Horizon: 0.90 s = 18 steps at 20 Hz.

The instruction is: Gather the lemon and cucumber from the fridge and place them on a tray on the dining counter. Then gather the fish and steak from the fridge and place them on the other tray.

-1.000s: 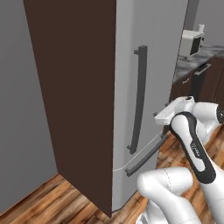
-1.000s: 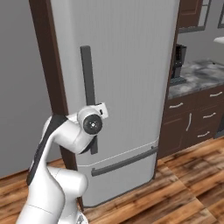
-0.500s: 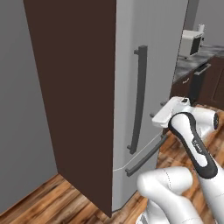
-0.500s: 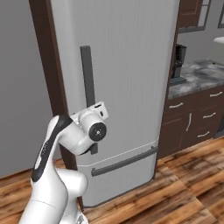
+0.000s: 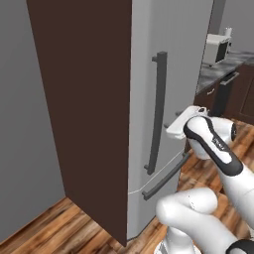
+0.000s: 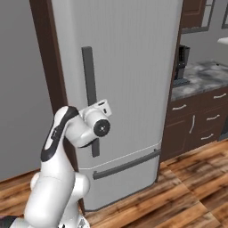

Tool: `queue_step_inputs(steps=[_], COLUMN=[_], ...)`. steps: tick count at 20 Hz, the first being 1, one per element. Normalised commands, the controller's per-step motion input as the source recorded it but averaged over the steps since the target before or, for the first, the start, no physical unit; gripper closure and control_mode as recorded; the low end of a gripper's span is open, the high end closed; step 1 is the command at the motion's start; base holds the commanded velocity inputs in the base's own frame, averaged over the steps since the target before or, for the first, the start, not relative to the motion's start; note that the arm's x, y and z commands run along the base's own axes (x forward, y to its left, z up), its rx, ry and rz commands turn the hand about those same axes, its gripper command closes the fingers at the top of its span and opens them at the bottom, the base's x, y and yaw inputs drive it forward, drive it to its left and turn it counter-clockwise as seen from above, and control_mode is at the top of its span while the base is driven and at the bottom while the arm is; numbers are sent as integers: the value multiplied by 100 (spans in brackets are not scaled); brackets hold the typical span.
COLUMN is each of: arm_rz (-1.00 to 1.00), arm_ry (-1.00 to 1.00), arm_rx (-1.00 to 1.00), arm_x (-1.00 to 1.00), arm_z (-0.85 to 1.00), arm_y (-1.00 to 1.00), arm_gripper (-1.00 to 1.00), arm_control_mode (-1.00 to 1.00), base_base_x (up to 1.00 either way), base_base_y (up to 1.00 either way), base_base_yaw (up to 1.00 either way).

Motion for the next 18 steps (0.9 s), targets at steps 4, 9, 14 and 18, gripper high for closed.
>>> queue_step_inputs(steps=[4, 9, 14, 18], arm_rz=[0, 0, 0, 0], arm_ry=[0, 0, 0, 0], arm_rx=[0, 0, 0, 0], arm_x=[25, 27, 30, 30], arm_z=[0, 0, 0, 0], arm_y=[0, 0, 0, 3], arm_gripper=[-100, -100, -100, -100], arm_control_mode=[-100, -100, -100, -100], base_base_x=[0, 0, 0, 0], base_base_y=[0, 0, 0, 0], base_base_yaw=[0, 0, 0, 0])
